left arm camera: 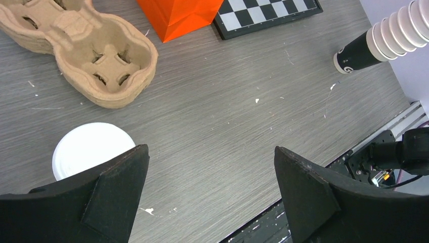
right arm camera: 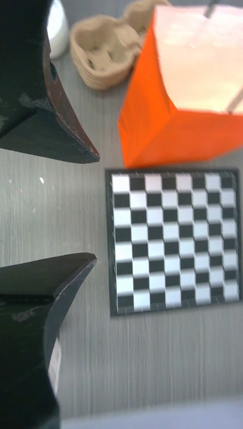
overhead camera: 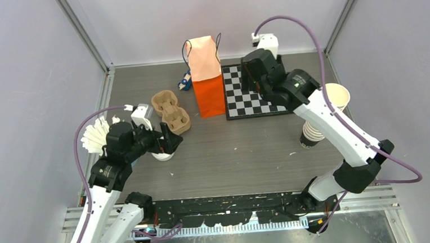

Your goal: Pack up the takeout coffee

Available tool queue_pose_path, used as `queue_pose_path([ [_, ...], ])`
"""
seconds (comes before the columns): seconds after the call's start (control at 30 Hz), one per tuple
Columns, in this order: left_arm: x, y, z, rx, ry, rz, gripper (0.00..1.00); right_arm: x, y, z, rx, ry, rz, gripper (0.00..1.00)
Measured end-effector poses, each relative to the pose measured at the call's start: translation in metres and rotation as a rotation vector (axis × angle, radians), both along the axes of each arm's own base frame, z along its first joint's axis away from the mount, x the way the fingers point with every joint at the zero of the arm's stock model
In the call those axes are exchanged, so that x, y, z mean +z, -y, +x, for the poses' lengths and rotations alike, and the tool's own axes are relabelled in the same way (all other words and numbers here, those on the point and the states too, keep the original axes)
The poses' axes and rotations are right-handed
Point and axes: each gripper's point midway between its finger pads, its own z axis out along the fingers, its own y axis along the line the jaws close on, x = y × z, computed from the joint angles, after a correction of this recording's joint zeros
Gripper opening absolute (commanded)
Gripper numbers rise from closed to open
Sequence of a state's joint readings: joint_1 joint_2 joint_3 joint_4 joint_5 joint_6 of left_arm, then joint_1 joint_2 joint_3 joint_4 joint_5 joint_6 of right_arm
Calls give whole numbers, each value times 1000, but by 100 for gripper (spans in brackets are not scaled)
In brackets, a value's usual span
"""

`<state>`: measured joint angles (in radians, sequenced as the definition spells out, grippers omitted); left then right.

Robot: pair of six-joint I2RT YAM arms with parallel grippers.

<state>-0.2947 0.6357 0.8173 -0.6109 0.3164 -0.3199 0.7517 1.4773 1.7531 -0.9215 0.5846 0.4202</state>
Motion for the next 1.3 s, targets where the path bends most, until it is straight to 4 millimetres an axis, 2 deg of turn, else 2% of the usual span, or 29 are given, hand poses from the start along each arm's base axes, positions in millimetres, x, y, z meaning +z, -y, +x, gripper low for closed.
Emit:
queue_pose_path([
  [0.07,-2,0,-2,1,-3,-1,96,24,26,-3,-79,45,-51,67],
  [0.17,-3,-1,-4,3,-5,-2,96,39,66,-10,-179,64,-123,61],
  [0.27,-3,-2,-6,4,-3,-2,96,36,115,-14,-301,21,-199,57],
  [0.33,-4,-2,-6,4,-3,-2,96,31,140,-17,-368,-13,-247,55],
  [0.43,-7,-2,-9,0,-9,0,96,28,167,-24,-440,-50,-300,52],
  [0.73,-8,-2,-10,-2,-13,2,96,26,197,-36,-520,-96,-370,49],
  [0.93,-9,-2,-10,-3,-14,2,96,29,210,-49,-540,-89,-327,45],
  [1.13,-9,-1,-11,-5,-15,2,95,24,220,-67,-543,-90,-289,41],
  [1.3,-9,-1,-11,-6,-16,2,95,14,218,-68,-526,-116,-286,41],
])
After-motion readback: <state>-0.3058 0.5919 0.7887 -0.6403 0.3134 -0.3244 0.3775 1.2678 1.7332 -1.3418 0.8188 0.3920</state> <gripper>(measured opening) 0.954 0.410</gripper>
